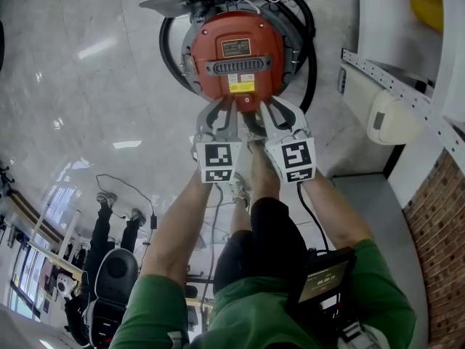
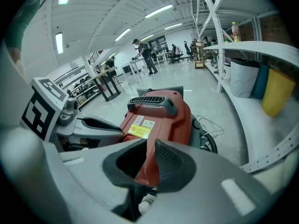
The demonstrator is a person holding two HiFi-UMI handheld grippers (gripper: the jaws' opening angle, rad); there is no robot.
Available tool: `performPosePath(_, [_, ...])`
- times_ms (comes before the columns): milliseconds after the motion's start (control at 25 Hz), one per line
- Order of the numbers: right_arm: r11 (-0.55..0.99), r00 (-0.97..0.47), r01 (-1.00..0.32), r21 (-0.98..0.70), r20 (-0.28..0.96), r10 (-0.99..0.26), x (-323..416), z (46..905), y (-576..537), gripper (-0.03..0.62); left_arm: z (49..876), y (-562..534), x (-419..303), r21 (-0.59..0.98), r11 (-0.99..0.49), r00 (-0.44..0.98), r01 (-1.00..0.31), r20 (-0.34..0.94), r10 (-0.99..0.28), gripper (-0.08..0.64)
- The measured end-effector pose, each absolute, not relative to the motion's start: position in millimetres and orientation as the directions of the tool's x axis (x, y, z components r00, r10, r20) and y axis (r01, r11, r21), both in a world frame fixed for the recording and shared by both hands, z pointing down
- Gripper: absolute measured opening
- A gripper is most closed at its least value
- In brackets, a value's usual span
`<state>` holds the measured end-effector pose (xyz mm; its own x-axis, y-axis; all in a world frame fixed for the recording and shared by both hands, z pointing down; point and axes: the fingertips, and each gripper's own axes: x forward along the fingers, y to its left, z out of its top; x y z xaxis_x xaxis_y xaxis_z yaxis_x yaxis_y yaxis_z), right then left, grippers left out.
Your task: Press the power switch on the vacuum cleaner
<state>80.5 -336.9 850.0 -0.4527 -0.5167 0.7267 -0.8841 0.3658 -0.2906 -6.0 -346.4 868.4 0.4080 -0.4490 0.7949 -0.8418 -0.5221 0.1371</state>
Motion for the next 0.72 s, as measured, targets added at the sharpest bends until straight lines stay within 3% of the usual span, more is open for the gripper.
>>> performPosePath(120, [0.366, -0.451, -0.885, -0.288, 0.725, -0.52, 81.5, 845.1, -335.9, 0.043, 868.9, -345.8, -19.4, 0.089, -0.481, 0.338, -0.872, 0.82, -0.461, 0.014])
performPosePath(720, [0.42, -0.458, -0.873, -0.248, 0.714, -0.529, 79.8, 793.1, -327.7, 0.043, 797.7, -337.4, -48.9, 0.018, -0.432, 0.296, -0.902, 0.755, -0.586, 0.008])
